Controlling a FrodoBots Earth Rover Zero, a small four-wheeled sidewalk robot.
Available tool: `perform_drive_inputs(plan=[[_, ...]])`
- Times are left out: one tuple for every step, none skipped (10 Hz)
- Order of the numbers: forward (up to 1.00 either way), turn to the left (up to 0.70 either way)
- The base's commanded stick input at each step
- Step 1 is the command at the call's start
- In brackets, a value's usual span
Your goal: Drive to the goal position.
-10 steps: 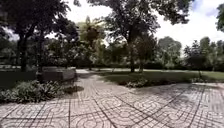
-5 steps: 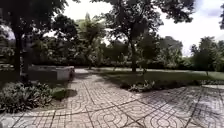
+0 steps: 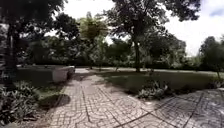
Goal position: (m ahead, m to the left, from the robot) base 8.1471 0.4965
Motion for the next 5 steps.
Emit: perform_drive_inputs(plan=[[1.00,0.27],[1.00,0.27],[1.00,0.27],[1.00,0.27],[1.00,0.27]])
